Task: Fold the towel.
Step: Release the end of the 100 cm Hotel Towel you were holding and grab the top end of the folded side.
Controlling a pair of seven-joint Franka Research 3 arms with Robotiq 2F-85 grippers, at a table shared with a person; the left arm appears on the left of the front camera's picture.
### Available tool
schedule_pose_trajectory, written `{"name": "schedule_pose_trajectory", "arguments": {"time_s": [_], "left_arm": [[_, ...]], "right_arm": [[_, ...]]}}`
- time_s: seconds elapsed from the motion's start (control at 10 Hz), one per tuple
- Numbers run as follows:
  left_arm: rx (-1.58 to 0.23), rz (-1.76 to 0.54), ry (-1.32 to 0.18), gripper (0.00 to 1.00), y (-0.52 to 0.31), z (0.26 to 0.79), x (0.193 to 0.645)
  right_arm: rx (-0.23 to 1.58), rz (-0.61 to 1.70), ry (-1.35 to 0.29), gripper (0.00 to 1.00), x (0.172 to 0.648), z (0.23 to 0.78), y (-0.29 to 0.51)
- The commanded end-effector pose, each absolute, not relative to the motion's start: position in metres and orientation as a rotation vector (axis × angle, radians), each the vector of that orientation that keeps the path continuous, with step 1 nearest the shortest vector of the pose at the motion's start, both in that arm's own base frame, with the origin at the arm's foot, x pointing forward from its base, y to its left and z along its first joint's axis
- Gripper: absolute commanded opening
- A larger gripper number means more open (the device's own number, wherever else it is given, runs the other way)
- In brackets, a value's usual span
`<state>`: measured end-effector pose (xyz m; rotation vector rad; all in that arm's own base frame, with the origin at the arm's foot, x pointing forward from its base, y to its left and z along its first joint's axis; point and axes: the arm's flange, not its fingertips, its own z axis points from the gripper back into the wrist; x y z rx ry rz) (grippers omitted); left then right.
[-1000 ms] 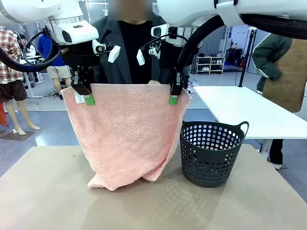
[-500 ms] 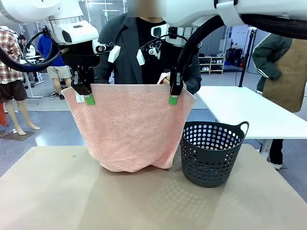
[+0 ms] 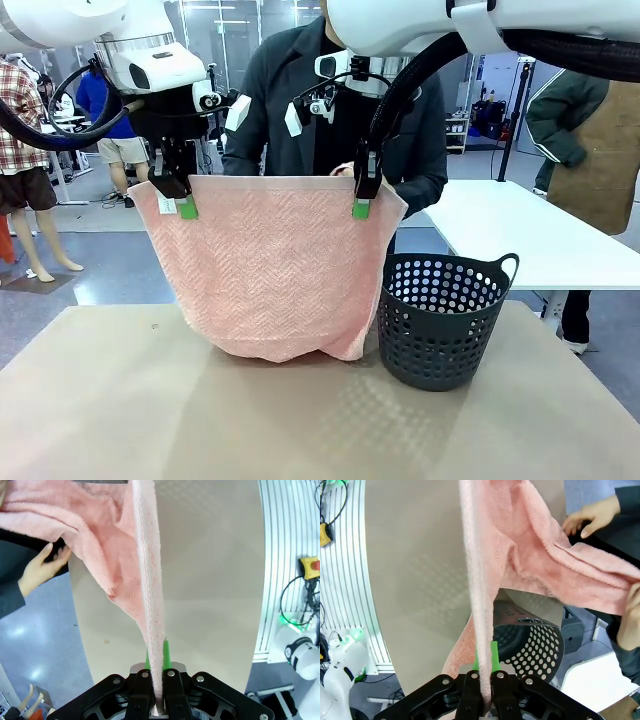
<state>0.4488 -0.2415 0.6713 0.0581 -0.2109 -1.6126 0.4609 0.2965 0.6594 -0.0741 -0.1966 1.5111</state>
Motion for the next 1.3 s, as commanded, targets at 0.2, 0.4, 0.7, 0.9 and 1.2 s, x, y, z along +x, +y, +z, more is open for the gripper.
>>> {"name": "schedule_pose_trajectory", "arguments": {"time_s": [0.2,0.4,0.7,0.9,1.2], "left_arm": [[0.07,-1.614,-0.207,0.0,-0.241,0.6715,0.4489],[0.07,-1.614,-0.207,0.0,-0.241,0.6715,0.4489],[0.07,-1.614,-0.207,0.0,-0.241,0.6715,0.4489],[0.07,-1.614,-0.207,0.0,-0.241,0.6715,0.4489],[0.07,-1.614,-0.207,0.0,-0.241,0.6715,0.4489]], "right_arm": [[-0.073,1.511,-0.196,0.0,0.4602,0.6598,0.2966],[-0.073,1.511,-0.196,0.0,0.4602,0.6598,0.2966],[-0.073,1.511,-0.196,0.0,0.4602,0.6598,0.2966],[-0.073,1.511,-0.196,0.0,0.4602,0.6598,0.2966],[-0.073,1.511,-0.196,0.0,0.4602,0.6598,0.2966]]}}
